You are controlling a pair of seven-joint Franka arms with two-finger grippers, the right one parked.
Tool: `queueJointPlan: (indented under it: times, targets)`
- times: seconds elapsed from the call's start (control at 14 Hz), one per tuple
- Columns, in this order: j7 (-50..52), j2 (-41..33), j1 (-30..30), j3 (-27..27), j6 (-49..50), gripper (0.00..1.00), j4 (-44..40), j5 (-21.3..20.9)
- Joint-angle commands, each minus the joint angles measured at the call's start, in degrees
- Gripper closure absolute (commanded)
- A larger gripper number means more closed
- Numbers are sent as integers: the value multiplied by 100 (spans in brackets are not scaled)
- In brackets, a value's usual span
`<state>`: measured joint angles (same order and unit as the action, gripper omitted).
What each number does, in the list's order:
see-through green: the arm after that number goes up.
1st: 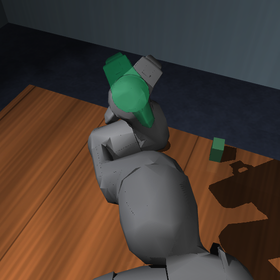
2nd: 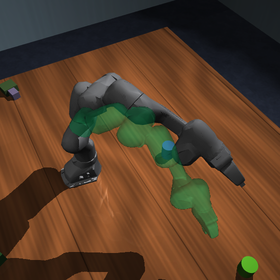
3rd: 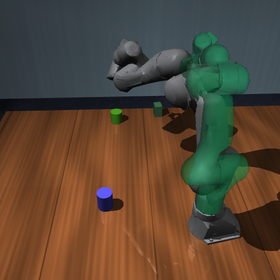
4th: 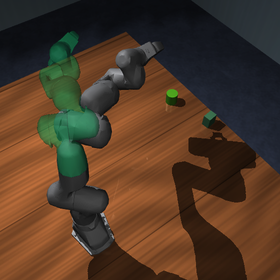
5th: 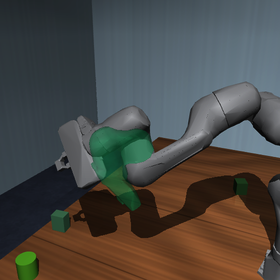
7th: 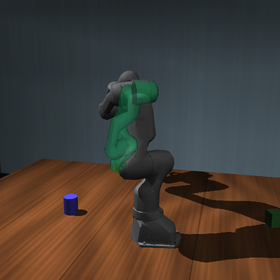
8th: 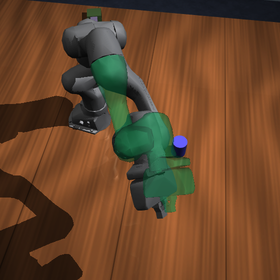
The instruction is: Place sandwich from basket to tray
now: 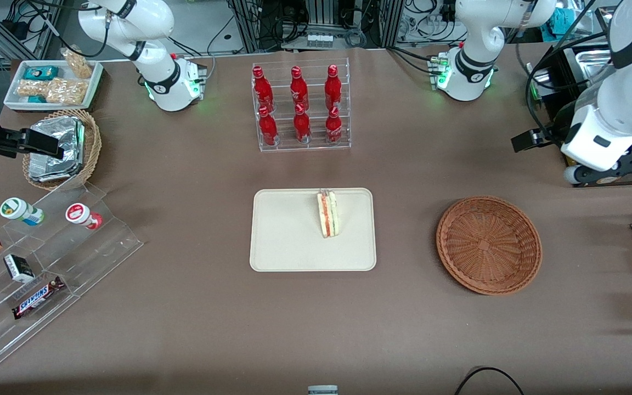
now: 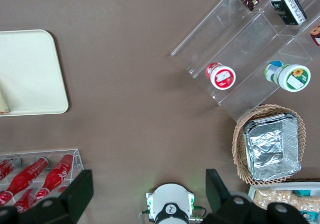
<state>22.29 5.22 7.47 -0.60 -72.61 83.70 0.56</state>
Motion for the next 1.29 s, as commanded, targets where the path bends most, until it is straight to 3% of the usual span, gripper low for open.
queueJointPlan:
  times: [0.0,0.21,0.36,0.57,1.21]
  targets:
    - [-23,-30,-491,-247,-16,0,-64,75]
    - [-146,-204,-966,-563,0,0,67,-11]
    - [-330,-310,-897,-608,-25,0,304,-318]
    - [-340,-337,-966,-1108,-52,0,340,-618]
    - [-331,-390,-1502,-1443,-113,0,331,-347]
